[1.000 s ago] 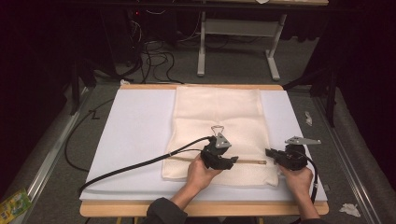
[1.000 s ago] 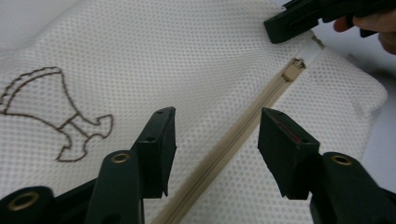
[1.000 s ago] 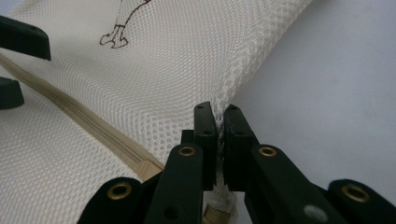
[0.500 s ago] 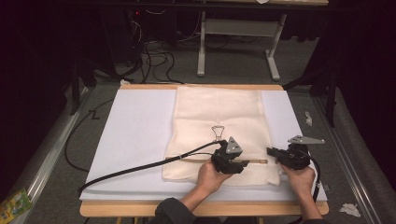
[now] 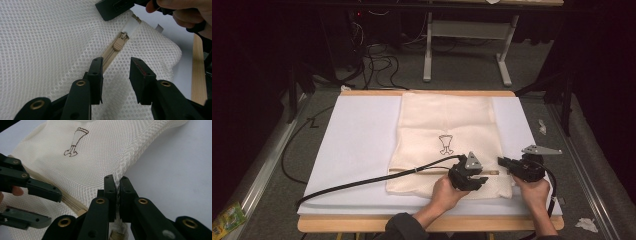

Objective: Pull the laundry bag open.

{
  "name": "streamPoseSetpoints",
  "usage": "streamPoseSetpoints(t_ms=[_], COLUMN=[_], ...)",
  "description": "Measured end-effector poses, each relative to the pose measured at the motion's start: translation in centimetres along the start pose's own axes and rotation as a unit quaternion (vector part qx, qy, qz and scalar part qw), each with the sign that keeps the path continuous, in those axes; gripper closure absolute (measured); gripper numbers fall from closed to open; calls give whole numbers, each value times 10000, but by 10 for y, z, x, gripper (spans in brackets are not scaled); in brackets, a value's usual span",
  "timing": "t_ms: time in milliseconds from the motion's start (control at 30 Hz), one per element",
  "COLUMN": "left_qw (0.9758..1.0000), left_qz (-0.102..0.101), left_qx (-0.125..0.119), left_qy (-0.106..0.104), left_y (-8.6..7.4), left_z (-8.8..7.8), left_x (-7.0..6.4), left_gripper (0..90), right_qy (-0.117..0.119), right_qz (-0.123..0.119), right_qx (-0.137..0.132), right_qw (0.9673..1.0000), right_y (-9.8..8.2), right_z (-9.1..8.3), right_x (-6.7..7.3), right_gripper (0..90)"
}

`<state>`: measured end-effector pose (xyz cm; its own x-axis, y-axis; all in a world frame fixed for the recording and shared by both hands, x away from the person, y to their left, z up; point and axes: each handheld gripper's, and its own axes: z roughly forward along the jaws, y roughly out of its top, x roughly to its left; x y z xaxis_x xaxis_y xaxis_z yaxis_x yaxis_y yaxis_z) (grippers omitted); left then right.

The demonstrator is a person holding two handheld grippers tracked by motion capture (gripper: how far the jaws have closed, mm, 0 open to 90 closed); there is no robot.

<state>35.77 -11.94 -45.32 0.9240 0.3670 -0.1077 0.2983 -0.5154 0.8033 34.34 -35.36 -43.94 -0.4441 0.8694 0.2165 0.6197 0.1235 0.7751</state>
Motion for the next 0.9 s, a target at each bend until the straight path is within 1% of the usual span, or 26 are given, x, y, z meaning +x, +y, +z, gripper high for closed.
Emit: streamPoseSetpoints(t_ms=[33, 100, 167, 200, 300, 367, 400, 467, 500, 533, 633, 667, 733, 767, 800, 833, 900], left_qw=[10000, 9999, 10000, 10000, 9999, 9999, 9998, 9996, 9996, 9994, 9994, 9994, 9991, 9989, 9989, 9985, 9982], left_qz=[47, 35, -29, -65, -98, -132, -157, -223, -223, -285, -306, -317, -383, -435, -435, -504, -534], left_qx=[48, 108, 34, 14, 65, 88, 77, 84, 84, 96, 64, 30, 12, 12, 12, 25, 35], left_qy=[46, 25, -29, -22, -23, -60, -96, -143, -143, -148, -138, -148, -184, -200, -200, -232, -266], left_y=[1, 3, 4, 4, 2, 1, 0, 0, 0, 0, 0, 1, 1, 1, 1, 1, 2], left_z=[2, 6, 8, 9, 13, 15, 16, 18, 18, 20, 20, 20, 21, 23, 23, 24, 24], left_x=[0, -1, -1, 0, 2, 2, 2, 4, 4, 5, 5, 5, 6, 7, 7, 8, 10], left_gripper=[631, 631, 631, 633, 666, 678, 686, 688, 688, 686, 681, 679, 679, 687, 692, 697, 707], right_qy=[16, 34, 52, 53, 64, 95, 92, 75, 75, 98, 128, 132, 148, 170, 170, 192, 190], right_qz=[3, -10, -13, -6, -32, 7, -21, -94, -94, -96, -115, -98, -139, -130, -130, -133, -128], right_qx=[-11, -16, -28, -18, -10, 15, 35, 23, 23, 11, 3, -11, -17, -13, -13, -8, 11], right_qw=[10000, 10000, 10000, 10000, 10000, 10000, 9999, 9999, 9999, 9999, 9999, 9999, 9998, 9998, 9998, 9997, 9997], right_y=[0, 0, 0, 0, -1, 0, 0, 1, 1, 3, 5, 5, 6, 6, 6, 7, 9], right_z=[0, 0, -1, -1, -1, -1, 0, 0, 0, 1, 1, 1, 0, 0, 0, 2, 3], right_x=[0, 0, 0, 1, 1, 2, 2, 5, 5, 7, 9, 10, 12, 12, 12, 12, 13], right_gripper=[873, 873, 873, 873, 873, 875, 875, 875, 875, 876, 876, 876, 876, 876, 876, 876, 876])
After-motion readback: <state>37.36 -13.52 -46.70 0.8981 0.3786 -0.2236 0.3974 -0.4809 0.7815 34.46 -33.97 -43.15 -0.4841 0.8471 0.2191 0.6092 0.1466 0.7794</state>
